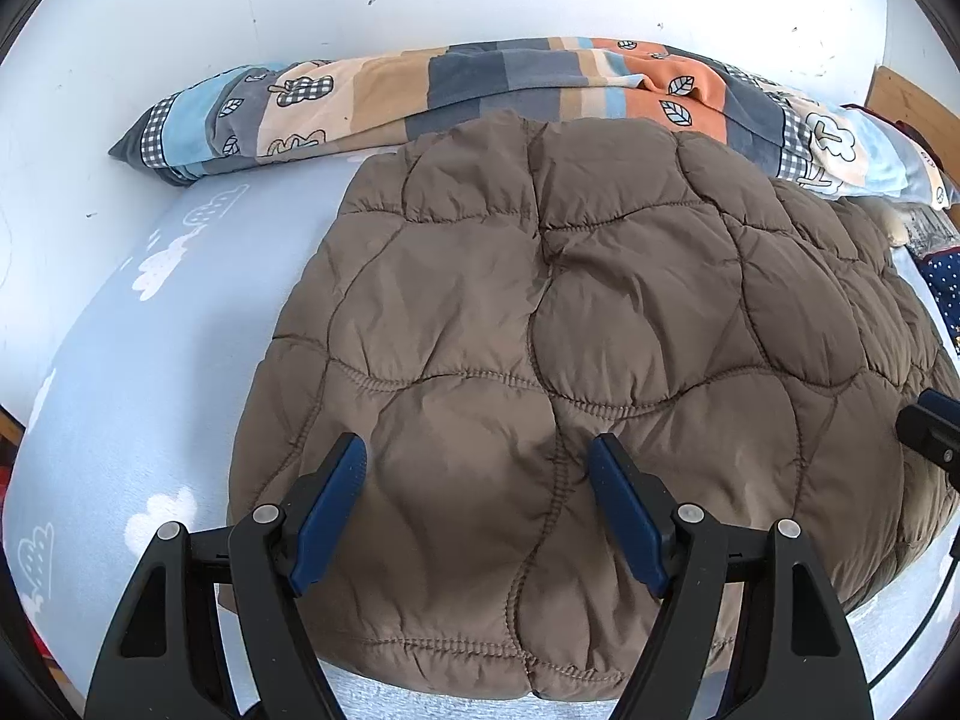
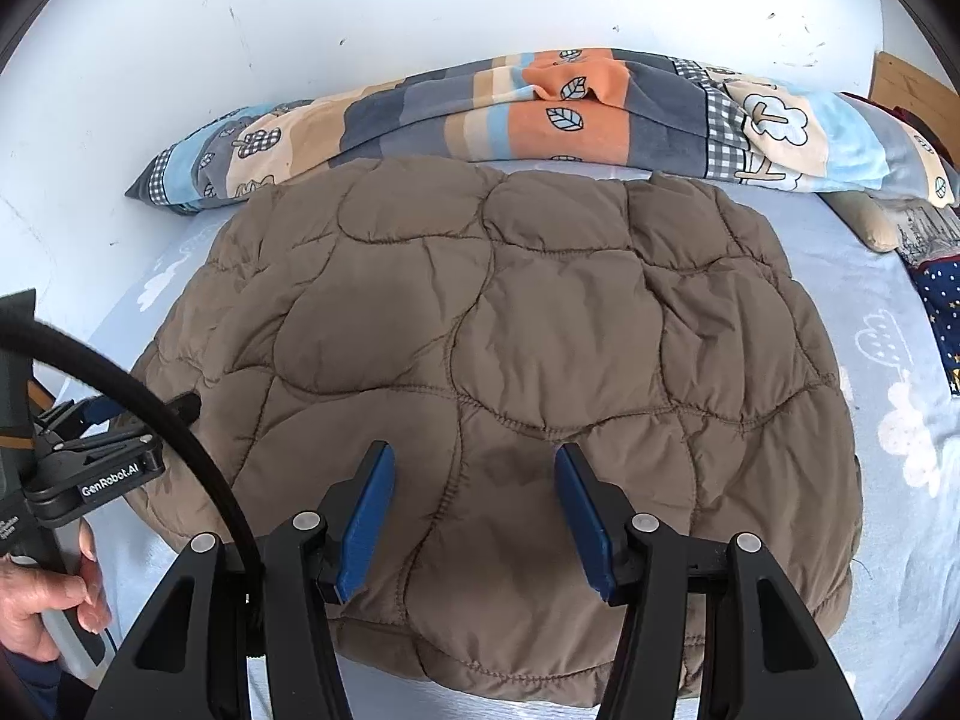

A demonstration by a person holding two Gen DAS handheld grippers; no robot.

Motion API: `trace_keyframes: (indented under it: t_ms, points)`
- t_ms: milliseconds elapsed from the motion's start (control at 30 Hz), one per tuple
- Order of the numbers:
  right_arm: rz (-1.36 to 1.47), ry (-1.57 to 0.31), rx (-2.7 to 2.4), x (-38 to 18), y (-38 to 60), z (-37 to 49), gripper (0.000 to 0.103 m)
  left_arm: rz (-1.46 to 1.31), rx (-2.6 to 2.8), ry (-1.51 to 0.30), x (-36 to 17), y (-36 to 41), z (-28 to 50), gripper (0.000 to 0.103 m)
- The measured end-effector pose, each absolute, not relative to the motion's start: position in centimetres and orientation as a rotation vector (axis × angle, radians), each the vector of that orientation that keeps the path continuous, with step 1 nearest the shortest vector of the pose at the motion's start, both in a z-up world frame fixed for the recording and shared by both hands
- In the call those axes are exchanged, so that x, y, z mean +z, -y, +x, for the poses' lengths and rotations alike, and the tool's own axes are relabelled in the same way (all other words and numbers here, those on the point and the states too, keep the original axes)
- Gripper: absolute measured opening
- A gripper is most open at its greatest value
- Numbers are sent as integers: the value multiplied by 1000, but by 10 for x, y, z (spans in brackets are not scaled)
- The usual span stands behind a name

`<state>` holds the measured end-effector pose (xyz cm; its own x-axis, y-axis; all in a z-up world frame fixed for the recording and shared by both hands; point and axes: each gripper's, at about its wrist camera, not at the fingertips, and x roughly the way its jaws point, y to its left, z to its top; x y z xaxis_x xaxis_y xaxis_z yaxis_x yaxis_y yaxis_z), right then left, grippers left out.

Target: Fold large clothes

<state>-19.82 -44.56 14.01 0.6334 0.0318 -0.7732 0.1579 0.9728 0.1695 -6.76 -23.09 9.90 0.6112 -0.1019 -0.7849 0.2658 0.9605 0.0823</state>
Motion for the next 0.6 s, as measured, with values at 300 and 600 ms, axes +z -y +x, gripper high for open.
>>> trace_keyframes:
  t_ms: [300,600]
  points:
    - [179,-900,-118,138,450,-199,60,212,-207,-888,97,234,-67,77]
    - [193,-981,-130,116,456,-189,69,246,-211,-888,93,237,-69,77]
